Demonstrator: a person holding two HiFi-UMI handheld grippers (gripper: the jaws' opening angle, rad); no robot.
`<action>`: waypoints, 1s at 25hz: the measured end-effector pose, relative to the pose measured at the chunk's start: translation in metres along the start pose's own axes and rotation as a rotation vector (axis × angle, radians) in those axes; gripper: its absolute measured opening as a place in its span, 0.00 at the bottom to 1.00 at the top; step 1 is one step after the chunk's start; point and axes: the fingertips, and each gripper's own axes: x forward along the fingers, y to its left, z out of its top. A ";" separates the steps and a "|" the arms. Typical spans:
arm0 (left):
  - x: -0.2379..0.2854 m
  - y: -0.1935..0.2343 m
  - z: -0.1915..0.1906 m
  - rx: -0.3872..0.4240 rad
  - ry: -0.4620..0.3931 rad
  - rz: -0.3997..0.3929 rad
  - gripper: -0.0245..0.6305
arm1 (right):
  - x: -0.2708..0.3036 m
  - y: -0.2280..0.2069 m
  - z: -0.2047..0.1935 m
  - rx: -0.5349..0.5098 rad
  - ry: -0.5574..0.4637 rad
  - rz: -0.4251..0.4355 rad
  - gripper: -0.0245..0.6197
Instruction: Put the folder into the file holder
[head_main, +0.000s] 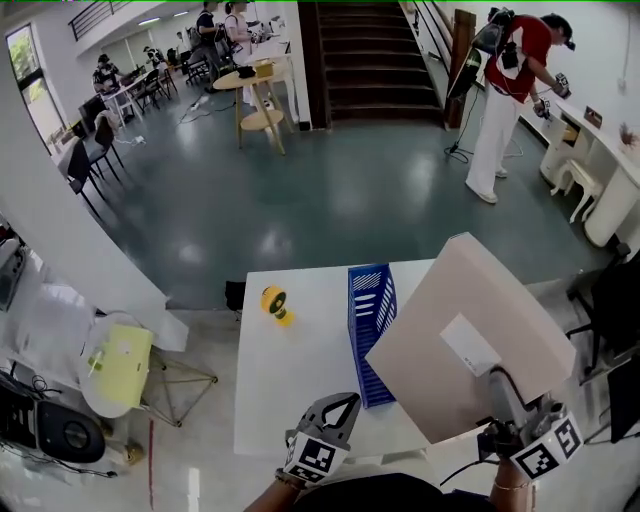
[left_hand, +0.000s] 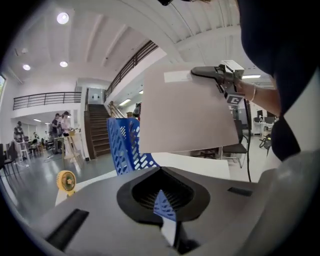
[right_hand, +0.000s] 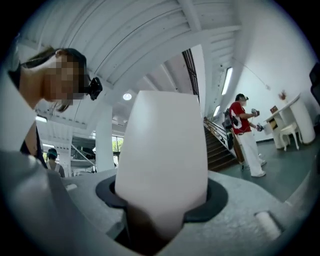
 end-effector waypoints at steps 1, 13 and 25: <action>0.002 -0.005 -0.004 0.019 0.004 -0.029 0.04 | 0.001 0.007 -0.001 -0.024 -0.001 -0.015 0.46; 0.027 -0.022 -0.032 -0.029 0.033 -0.274 0.07 | 0.021 0.061 -0.001 -0.167 -0.079 -0.188 0.46; 0.029 -0.023 -0.052 -0.047 0.062 -0.358 0.13 | 0.068 0.102 -0.023 -0.321 -0.085 -0.231 0.46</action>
